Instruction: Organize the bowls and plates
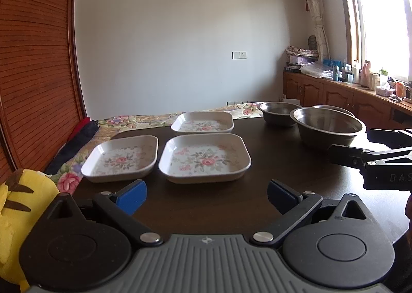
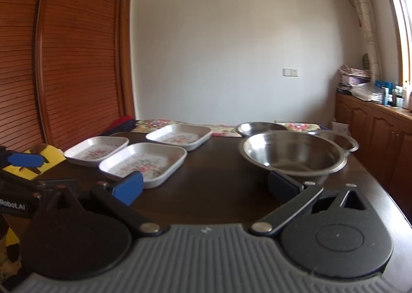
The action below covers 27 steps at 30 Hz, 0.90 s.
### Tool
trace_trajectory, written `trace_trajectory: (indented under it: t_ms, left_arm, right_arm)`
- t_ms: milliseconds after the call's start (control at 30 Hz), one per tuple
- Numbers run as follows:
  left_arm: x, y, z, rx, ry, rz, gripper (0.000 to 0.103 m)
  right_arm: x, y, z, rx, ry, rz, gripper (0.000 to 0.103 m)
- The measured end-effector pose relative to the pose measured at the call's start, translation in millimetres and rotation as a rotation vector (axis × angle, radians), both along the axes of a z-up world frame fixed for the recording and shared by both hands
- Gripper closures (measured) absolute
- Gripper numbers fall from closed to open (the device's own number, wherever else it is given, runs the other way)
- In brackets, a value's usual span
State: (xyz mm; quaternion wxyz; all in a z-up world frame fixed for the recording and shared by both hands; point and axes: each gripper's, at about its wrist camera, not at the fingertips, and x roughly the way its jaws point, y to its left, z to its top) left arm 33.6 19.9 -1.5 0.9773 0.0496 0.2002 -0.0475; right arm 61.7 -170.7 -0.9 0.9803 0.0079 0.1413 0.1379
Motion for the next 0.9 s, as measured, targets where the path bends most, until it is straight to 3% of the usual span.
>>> trace_trajectory:
  t_ms: [500, 600, 667, 833, 900]
  left_arm:
    - [42, 20, 14, 0.037, 0.02, 0.002, 0.005]
    - [53, 25, 16, 0.036, 0.027, -0.011, 0.008]
    - [62, 29, 16, 0.031, 0.038, -0.014, 0.008]
    - [85, 37, 11, 0.038, 0.067, -0.006, 0.009]
    - [93, 41, 9, 0.036, 0.076, -0.007, 0.011]
  right_arm:
    - [48, 27, 16, -0.027, 0.037, 0.163, 0.002]
    - [64, 33, 14, -0.028, 0.077, 0.182, 0.018]
    - [74, 37, 11, -0.026, 0.108, 0.198, 0.02]
    - [95, 52, 2, -0.066, 0.164, 0.22, 0.037]
    - [105, 56, -2, -0.082, 0.19, 0.218, 0.039]
